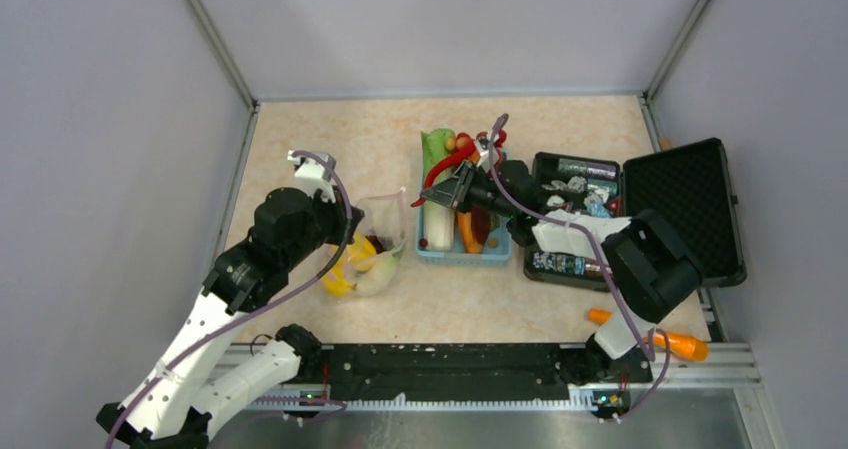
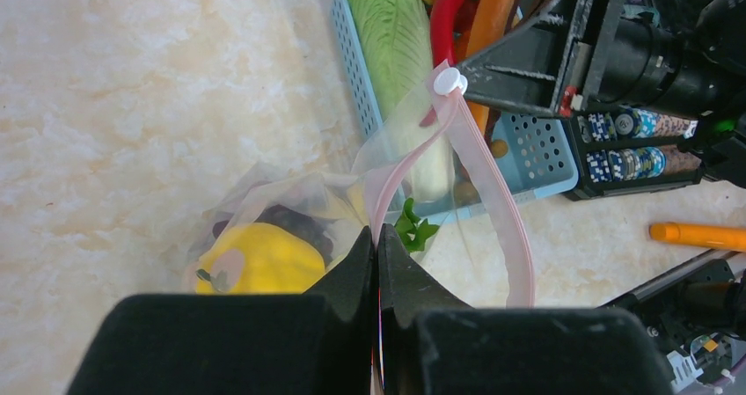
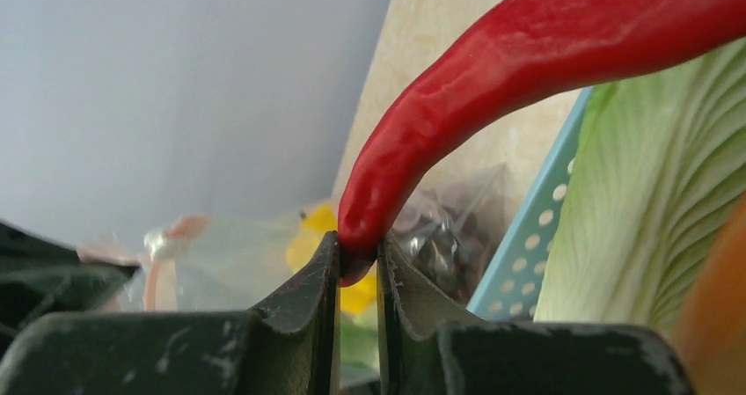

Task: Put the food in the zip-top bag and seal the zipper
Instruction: Adjust the fake vegetable in the bin.

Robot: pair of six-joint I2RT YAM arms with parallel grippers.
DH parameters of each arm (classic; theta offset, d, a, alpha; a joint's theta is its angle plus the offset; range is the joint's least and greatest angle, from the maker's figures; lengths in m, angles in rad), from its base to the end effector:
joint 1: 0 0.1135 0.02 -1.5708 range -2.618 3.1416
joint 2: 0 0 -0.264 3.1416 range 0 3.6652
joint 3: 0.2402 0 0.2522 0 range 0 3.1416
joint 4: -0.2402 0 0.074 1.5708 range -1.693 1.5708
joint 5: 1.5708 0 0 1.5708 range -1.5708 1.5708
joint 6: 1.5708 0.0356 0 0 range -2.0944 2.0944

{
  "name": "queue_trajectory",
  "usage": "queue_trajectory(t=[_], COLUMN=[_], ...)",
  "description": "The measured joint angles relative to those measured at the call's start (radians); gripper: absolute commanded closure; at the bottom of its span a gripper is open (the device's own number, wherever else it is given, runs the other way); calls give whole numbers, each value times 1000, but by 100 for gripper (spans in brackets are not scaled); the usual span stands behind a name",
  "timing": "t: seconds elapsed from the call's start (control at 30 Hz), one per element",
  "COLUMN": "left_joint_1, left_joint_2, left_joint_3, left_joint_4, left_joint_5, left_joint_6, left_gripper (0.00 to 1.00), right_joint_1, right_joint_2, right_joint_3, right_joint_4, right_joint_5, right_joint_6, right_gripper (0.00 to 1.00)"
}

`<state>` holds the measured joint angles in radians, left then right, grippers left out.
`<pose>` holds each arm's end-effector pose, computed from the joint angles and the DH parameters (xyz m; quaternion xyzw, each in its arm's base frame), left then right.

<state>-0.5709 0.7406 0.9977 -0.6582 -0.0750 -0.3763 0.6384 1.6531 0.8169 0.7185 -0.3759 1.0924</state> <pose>0.1256 -0.0775 0.3692 0.0604 0.8313 -0.2238 0.5052 0.2787 0.2231 0.2225 0.0443 0.7434 0.5874 0.3168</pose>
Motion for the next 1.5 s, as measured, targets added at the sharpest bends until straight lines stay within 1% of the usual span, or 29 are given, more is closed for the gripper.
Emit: queue_trajectory(t=[0.2, 0.33, 0.47, 0.6, 0.63, 0.7, 0.77, 0.8, 0.87, 0.97, 1.07, 1.1, 1.2, 1.27, 1.4, 1.5], left_joint_1=[0, 0, 0, 0, 0, 0, 0, 0, 0, 0, 0, 0, 0, 0, 0, 0], left_joint_2=[0, 0, 9, 18, 19, 19, 19, 19, 19, 22, 26, 26, 26, 27, 30, 37], left_joint_3=[0, 0, 0, -1, -1, -1, -1, -1, -1, -1, -2, -2, -2, -2, -6, -7], left_joint_4=[0, 1, 3, 9, 9, 10, 10, 10, 11, 13, 14, 15, 15, 15, 23, 26], left_joint_5=[0, 0, 6, 11, 11, 11, 11, 11, 11, 12, 15, 16, 16, 18, 25, 31], left_joint_6=[0, 0, 0, 0, 0, 0, 0, 0, -1, -1, -4, -5, -8, -11, -14, -15], left_gripper=[100, 100, 100, 100, 100, 100, 100, 100, 100, 100, 100, 100, 100, 100, 100, 100], right_joint_1=[0, 0, -3, -6, -6, -6, -8, -10, -14, -29, -40, -42, -46, -46, -46, -41], right_joint_2=[-93, -192, -253, -261, -261, -262, -266, -270, -286, -323, -388, -415, -485, -501, -485, -424], right_joint_3=[-20, -78, -83, -83, -83, -82, -82, -82, -81, -80, -77, -75, -57, -36, -33, -33], right_joint_4=[-182, -377, -579, -728, -772, -829, -880, -902, -938, -945, -942, -933, -916, -882, -767, -695], right_joint_5=[-189, -278, -296, -308, -314, -309, -278, -261, -246, -205, -160, -137, -54, -1, 52, 89], right_joint_6=[-275, -468, -648, -787, -824, -876, -914, -927, -938, -932, -907, -895, -847, -794, -656, -549], right_gripper=[93, 92, 92, 90, 87, 75, 55, 46, 40, 37, 30, 30, 32, 36, 46, 46])
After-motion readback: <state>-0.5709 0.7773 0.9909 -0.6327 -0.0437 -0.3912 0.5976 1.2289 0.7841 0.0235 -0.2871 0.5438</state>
